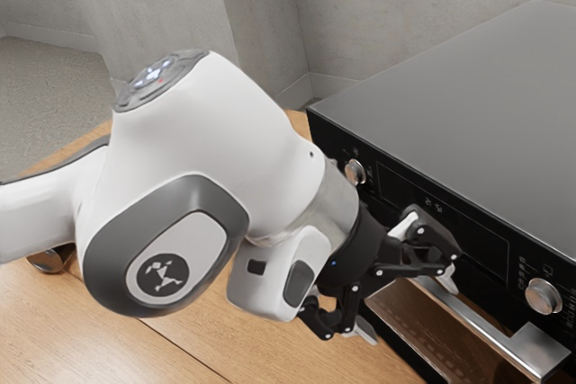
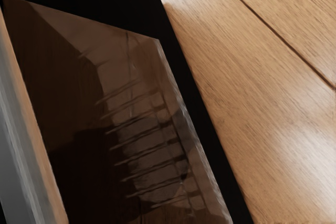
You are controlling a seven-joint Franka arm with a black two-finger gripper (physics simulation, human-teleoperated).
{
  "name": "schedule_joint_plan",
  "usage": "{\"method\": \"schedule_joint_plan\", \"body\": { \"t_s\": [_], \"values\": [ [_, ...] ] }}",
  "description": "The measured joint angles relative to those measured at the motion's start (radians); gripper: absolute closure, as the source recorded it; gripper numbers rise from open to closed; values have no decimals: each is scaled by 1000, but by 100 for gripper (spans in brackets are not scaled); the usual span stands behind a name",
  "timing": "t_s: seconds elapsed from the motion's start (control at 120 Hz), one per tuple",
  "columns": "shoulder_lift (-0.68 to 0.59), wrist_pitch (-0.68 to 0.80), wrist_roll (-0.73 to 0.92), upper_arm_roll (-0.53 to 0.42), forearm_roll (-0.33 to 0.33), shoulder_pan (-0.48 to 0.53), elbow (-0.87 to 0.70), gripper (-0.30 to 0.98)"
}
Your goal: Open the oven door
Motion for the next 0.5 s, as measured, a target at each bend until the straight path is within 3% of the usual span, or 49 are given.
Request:
{"method": "schedule_joint_plan", "body": {
  "t_s": [0.083, 0.133, 0.167, 0.2, 0.217, 0.233, 0.267, 0.3, 0.333, 0.4, 0.442, 0.5],
  "values": [
    [-6, 2, 19, 0, -1, 0, -13, -2],
    [-117, 2, 29, 0, -8, -1, -117, 3],
    [-337, -12, 32, -15, -23, -49, -267, 9],
    [-636, -76, 21, -125, -34, -153, -363, 8],
    [-762, -118, 11, -191, -33, -222, -310, 7],
    [-803, -168, -4, -202, 2, -230, -142, 6],
    [-688, -284, -44, -139, 78, -82, 266, 5],
    [-382, -395, -90, -79, 134, 166, 617, 5],
    [-107, -491, -161, -39, 168, 339, 814, 4],
    [223, -631, -344, 11, 207, 492, 945, 3],
    [317, -684, -450, 17, 223, 564, 965, 2],
    [414, -725, -586, 41, 209, 626, 878, 2]
  ]
}}
